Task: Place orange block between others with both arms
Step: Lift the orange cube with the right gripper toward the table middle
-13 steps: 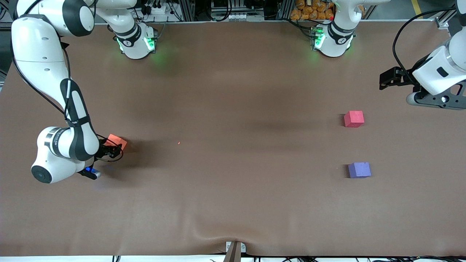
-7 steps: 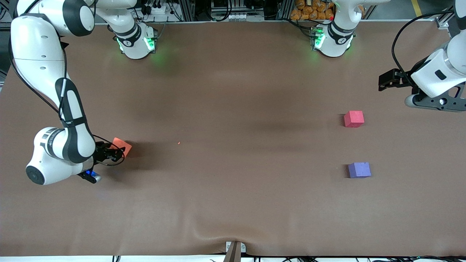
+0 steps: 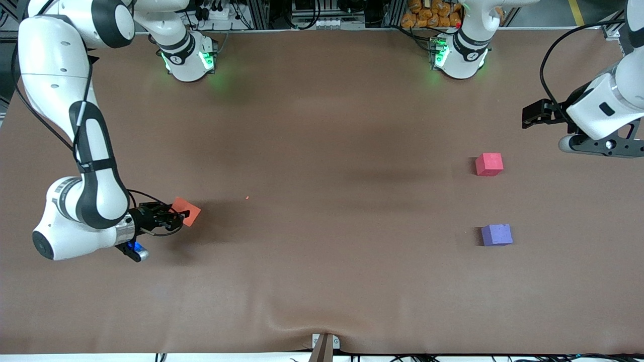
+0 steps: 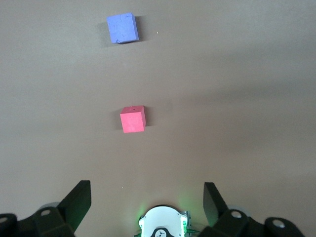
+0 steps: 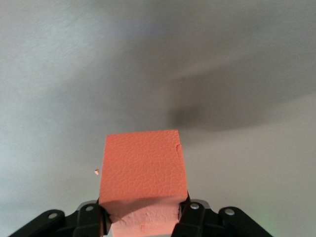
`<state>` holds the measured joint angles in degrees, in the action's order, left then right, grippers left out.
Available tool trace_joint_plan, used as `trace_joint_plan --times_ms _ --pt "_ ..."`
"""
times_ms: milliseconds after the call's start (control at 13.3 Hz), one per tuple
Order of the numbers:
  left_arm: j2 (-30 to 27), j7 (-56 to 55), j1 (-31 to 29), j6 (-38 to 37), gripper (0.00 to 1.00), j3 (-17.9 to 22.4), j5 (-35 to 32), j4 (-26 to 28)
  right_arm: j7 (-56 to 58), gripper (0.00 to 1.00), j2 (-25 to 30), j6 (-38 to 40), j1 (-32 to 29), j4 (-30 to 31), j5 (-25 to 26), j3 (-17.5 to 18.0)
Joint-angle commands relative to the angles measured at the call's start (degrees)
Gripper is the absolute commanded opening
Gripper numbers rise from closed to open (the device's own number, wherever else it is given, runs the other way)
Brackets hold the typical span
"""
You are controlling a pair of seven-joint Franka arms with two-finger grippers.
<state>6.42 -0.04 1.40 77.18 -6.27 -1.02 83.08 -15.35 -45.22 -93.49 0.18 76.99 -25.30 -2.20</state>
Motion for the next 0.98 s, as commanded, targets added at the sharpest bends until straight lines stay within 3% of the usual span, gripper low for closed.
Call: trace_joint_plan --times_ms 0,526,676,901 --pt "0.44 -0.66 0.18 0.16 1.00 0.20 -1.09 -0.46 -0.73 0.51 1.01 1.38 1.57 0.09 -1.07 0.00" --pt "1.67 -0.66 0.18 0.43 1.00 0.38 -1.09 -0.28 -7.15 0.51 0.93 2.09 11.58 0.09 -1.86 -0.08" --pt "2.19 -0.75 0.18 0.43 1.00 0.38 -1.09 -0.28 -8.71 0.51 0.75 1.21 15.62 0.09 -4.22 -0.35" --pt "2.54 -0.93 0.18 0.43 1.00 0.38 -1.09 -0.28 -12.33 0.55 0.40 -2.82 19.32 0.09 -11.85 -0.26"
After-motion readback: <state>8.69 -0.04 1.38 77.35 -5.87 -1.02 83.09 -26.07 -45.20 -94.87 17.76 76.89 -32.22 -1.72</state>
